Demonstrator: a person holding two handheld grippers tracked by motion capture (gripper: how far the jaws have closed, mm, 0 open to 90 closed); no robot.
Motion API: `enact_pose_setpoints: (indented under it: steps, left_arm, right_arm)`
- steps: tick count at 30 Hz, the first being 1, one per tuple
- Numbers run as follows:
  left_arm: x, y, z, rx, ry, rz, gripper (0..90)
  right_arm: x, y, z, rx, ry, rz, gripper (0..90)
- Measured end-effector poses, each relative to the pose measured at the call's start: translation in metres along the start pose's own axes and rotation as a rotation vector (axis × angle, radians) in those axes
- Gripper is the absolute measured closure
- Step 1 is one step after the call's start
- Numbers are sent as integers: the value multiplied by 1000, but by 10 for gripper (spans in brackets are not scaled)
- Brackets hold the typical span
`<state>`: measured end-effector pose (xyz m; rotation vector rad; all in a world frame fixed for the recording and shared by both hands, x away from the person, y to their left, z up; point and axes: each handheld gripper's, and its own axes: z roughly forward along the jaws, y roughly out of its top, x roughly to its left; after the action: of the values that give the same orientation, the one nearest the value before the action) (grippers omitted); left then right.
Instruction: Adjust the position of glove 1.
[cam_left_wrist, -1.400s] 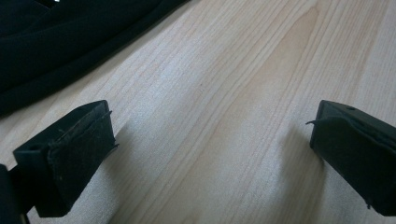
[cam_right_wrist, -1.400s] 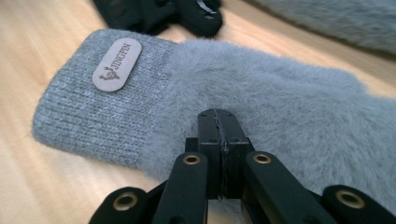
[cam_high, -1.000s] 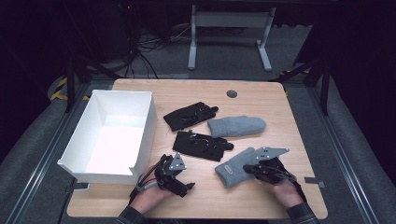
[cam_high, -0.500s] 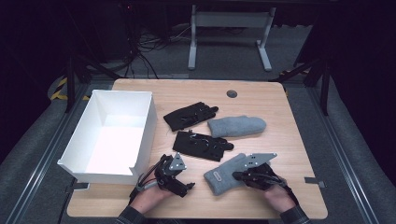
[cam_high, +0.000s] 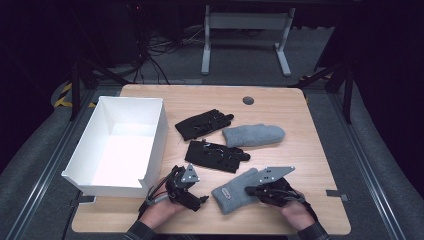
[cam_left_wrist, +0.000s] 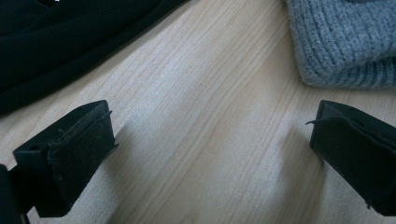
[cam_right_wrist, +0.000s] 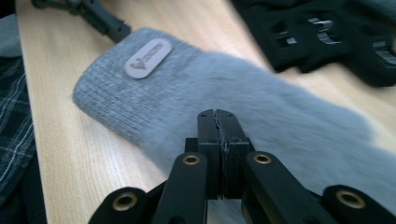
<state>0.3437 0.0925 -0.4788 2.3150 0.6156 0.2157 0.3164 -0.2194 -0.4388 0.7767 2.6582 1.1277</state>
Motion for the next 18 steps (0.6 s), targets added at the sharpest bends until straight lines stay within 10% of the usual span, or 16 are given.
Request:
enact_pose_setpoints:
  steps: [11,18]
  left_arm:
    - [0,0,0,-2,-1,0,1]
    - [0,0,0,-1,-1,0,1]
  right_arm:
    - [-32,-23,-40,-19,-164,97,896]
    - [-47,-31,-35,14,-193,125,897]
